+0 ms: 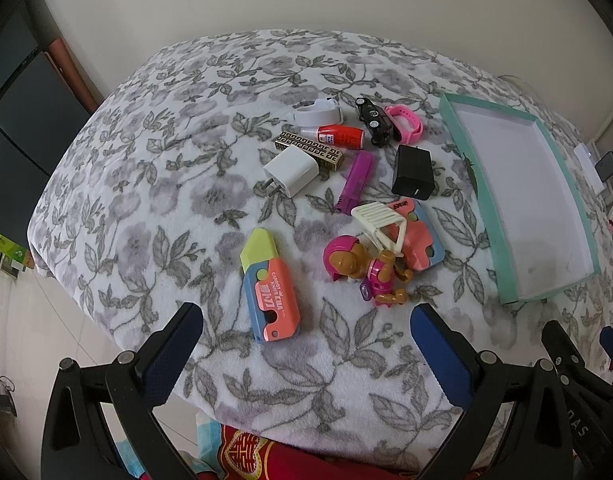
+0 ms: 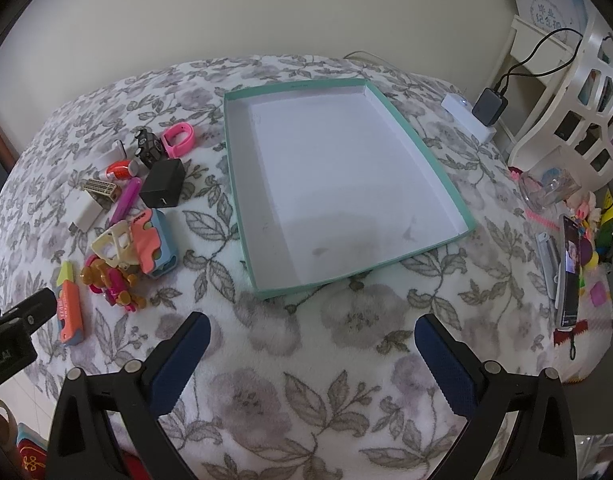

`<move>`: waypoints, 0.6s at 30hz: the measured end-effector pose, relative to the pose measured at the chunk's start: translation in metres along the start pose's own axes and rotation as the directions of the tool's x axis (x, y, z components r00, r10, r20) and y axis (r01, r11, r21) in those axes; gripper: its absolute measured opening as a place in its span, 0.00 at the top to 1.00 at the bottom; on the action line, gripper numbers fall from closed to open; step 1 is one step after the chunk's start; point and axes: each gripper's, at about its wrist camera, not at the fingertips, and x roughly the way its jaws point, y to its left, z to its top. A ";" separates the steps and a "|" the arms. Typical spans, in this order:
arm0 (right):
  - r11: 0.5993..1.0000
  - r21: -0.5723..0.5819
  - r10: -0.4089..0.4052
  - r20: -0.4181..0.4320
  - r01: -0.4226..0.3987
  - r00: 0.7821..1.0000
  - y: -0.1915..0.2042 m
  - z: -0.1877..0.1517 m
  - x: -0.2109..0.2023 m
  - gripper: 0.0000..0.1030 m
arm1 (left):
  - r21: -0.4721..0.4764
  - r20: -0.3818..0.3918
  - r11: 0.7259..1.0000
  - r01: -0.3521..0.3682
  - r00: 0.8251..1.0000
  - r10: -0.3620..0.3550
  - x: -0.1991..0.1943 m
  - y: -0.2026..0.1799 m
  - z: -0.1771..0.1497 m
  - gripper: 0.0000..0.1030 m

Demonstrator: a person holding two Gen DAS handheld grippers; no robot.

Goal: Organize rigid objects

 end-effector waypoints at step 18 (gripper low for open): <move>1.000 0.001 0.003 -0.001 -0.003 1.000 -0.001 0.000 0.000 0.00 | -0.011 0.006 1.000 0.006 1.000 -0.006 -0.005 0.002 0.000 0.00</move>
